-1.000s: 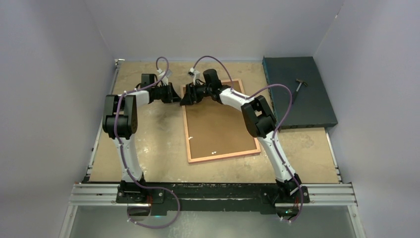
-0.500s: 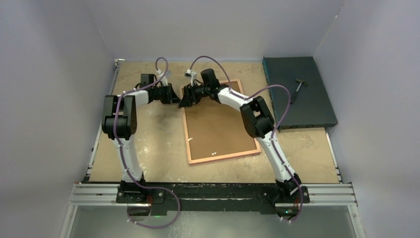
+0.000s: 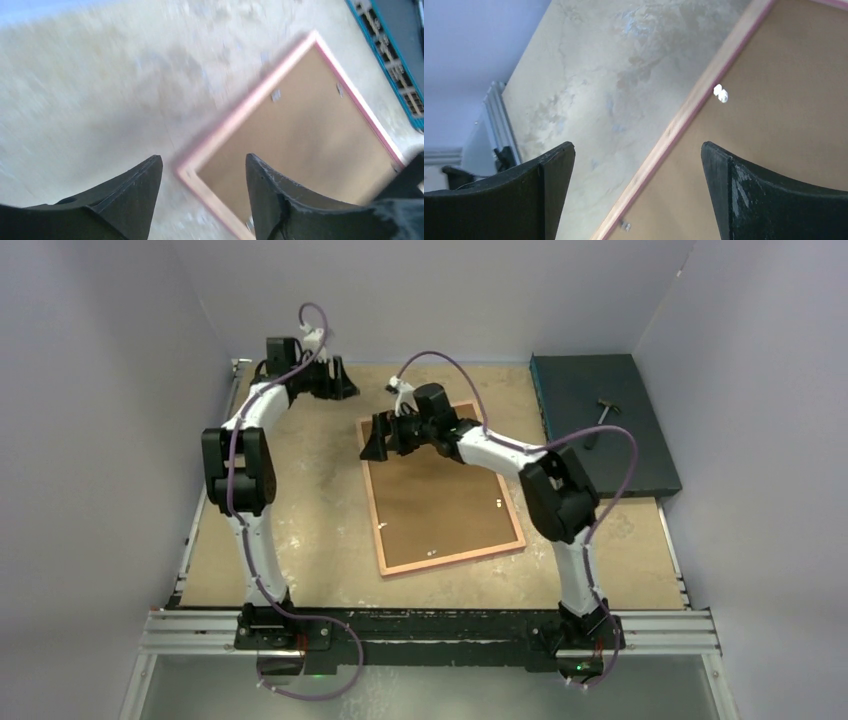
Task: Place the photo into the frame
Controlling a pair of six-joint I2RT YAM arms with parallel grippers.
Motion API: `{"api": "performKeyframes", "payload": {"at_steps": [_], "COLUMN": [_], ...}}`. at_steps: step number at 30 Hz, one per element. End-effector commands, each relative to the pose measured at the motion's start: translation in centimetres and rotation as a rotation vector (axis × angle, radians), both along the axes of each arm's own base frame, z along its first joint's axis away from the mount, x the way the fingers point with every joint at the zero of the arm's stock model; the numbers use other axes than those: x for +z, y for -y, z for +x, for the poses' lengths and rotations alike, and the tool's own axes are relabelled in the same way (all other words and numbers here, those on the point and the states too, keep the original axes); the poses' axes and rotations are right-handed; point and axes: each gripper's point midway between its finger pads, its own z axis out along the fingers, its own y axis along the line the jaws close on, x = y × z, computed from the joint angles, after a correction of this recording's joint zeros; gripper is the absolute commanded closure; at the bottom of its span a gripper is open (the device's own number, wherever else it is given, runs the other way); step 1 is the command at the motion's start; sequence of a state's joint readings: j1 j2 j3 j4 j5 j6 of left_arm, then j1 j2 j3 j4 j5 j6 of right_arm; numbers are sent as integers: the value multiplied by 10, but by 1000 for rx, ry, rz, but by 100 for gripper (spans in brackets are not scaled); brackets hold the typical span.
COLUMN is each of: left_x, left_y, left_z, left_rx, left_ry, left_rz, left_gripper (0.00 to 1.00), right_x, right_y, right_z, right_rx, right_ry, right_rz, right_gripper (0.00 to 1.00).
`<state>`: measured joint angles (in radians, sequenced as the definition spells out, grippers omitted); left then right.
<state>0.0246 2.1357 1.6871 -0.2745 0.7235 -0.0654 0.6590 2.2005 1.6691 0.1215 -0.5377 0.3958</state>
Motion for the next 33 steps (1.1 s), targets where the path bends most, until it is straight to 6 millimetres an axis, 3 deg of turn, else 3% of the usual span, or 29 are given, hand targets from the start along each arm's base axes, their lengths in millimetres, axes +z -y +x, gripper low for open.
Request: {"api": "performKeyframes", "payload": {"at_steps": [1,2,3,7,12,15,19,26,29,33], "left_x": [13,12,1,-16,-42,-58,-76,-95,-99,-104], "left_y": [21,30,37,67,79,82,79,55,43,23], "left_z": [50,57,64,78,69,55,34,-2,-17,-47], "left_rx": [-42,-65,-87,-158,-205,-239,-262,-258,-259,-277], "left_ry": [171,200,202,213,157,106,58,-16,-44,-95], "left_rz": [67,82,95,110,81,66,95,146,172,229], "left_gripper": [35,34,34,34,42,49,58,69,74,79], "right_x": [40,41,21,-1,3,5,-8,-50,-56,-51], "right_y": [45,57,73,119,164,184,203,221,222,213], "right_z": [-16,-32,-54,-120,-205,-235,-275,-306,-290,-250], "right_rx": [-196,-213,-238,-300,-278,-279,-269,-285,-341,-406], "right_ry": [-4,-47,-114,-284,-461,-506,-626,-727,-682,-565], "right_rz": [13,13,-21,-66,-77,-107,-127,-163,-181,-176], "right_gripper": [1,1,1,1,2,5,11,11,10,9]}}
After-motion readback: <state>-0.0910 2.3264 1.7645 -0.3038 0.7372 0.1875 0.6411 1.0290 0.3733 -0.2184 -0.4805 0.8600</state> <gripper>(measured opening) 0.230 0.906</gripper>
